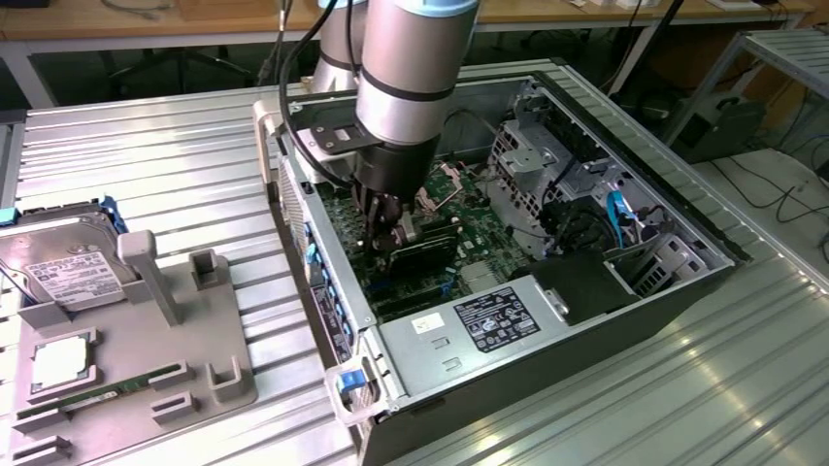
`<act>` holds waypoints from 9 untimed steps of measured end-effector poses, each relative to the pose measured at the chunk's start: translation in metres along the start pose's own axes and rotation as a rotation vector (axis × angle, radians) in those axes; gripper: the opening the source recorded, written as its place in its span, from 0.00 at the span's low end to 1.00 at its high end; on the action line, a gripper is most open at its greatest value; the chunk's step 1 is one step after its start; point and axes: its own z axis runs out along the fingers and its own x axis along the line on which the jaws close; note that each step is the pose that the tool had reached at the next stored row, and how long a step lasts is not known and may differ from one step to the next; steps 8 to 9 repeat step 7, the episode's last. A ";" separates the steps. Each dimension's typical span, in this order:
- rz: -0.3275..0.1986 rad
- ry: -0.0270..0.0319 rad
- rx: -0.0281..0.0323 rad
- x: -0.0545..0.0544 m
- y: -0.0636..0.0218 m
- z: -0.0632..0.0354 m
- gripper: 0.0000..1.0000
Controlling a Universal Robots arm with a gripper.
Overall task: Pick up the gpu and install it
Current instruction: 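Press down on the gpu until it lock into place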
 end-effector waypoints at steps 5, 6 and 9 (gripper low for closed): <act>0.000 0.0019 -0.0013 0.000 0.0005 -0.0082 0.11; 0.000 0.0018 -0.0012 0.000 0.0005 -0.0082 0.11; 0.000 0.0019 -0.0013 0.000 0.0005 -0.0082 0.11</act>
